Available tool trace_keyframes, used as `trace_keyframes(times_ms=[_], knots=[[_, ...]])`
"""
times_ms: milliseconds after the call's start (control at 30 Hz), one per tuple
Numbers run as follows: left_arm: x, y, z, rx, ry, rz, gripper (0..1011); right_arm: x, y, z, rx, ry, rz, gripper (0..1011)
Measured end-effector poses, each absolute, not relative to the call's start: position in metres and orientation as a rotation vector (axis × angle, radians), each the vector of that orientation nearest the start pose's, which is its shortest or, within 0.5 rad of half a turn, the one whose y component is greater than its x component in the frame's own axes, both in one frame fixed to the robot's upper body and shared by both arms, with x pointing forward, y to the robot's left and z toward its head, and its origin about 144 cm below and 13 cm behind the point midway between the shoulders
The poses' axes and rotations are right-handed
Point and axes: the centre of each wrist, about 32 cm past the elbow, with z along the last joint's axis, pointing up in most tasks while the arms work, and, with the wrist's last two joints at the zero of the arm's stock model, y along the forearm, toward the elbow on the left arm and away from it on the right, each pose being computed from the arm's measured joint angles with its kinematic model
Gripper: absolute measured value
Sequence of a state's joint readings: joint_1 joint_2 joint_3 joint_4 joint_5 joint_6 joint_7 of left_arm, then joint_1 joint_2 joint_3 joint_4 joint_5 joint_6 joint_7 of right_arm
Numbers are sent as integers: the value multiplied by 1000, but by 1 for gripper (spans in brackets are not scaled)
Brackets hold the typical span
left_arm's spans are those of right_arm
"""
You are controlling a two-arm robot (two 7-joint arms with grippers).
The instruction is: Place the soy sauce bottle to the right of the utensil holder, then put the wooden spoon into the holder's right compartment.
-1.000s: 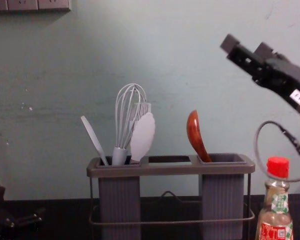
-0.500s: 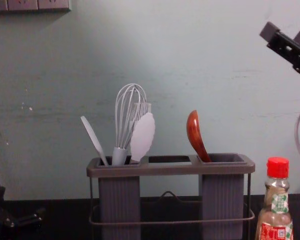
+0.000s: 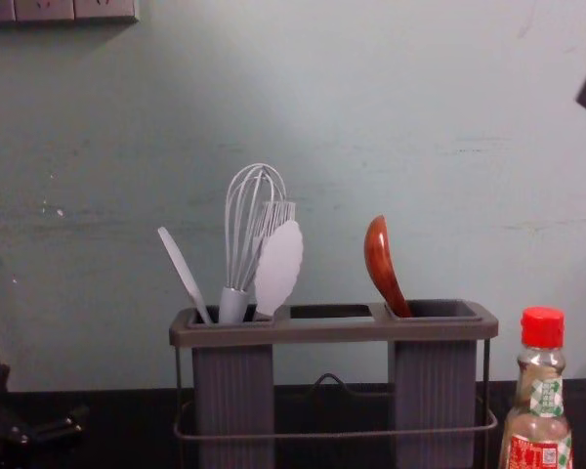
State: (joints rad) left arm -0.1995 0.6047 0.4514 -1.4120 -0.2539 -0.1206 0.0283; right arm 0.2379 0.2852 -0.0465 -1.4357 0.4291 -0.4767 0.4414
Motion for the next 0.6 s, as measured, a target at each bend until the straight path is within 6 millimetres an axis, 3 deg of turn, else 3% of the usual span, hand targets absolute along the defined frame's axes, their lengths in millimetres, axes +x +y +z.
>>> trace_keyframes(times_ms=[267,600], knots=[[489,310,1140,304,-285,1248,1011,514,-332,1191,289,-423,-1234,1002],[489,310,1140,304,-285,1248,1011,504,-351,1161,152,-329,-1312,1003]])
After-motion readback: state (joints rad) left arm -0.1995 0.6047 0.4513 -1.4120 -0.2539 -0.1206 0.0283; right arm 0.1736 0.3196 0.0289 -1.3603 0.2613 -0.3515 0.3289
